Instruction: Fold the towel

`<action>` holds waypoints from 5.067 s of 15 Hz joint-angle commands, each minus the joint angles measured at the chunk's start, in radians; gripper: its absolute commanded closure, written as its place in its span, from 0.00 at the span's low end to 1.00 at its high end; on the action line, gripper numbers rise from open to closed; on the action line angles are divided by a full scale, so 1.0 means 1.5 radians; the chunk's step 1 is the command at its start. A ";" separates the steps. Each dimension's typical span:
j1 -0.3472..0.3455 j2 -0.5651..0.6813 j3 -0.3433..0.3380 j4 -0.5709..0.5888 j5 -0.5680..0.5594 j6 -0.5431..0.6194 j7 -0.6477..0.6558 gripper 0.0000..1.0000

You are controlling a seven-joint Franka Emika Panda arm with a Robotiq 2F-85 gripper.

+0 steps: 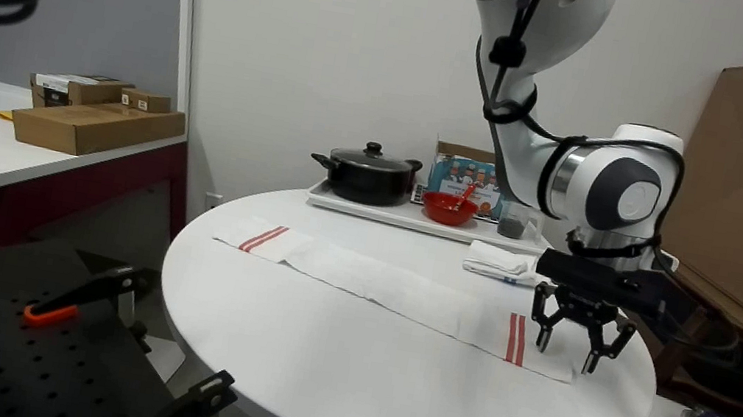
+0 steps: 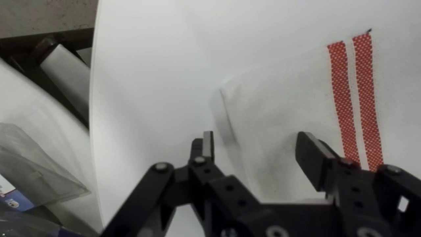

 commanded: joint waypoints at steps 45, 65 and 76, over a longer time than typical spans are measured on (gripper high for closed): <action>0.283 -0.720 0.049 -0.732 -0.002 0.127 0.307 0.91; 0.222 -0.709 0.000 -0.700 -0.219 0.194 0.550 0.91; 0.268 -0.659 0.029 -0.718 -0.444 0.206 0.737 0.91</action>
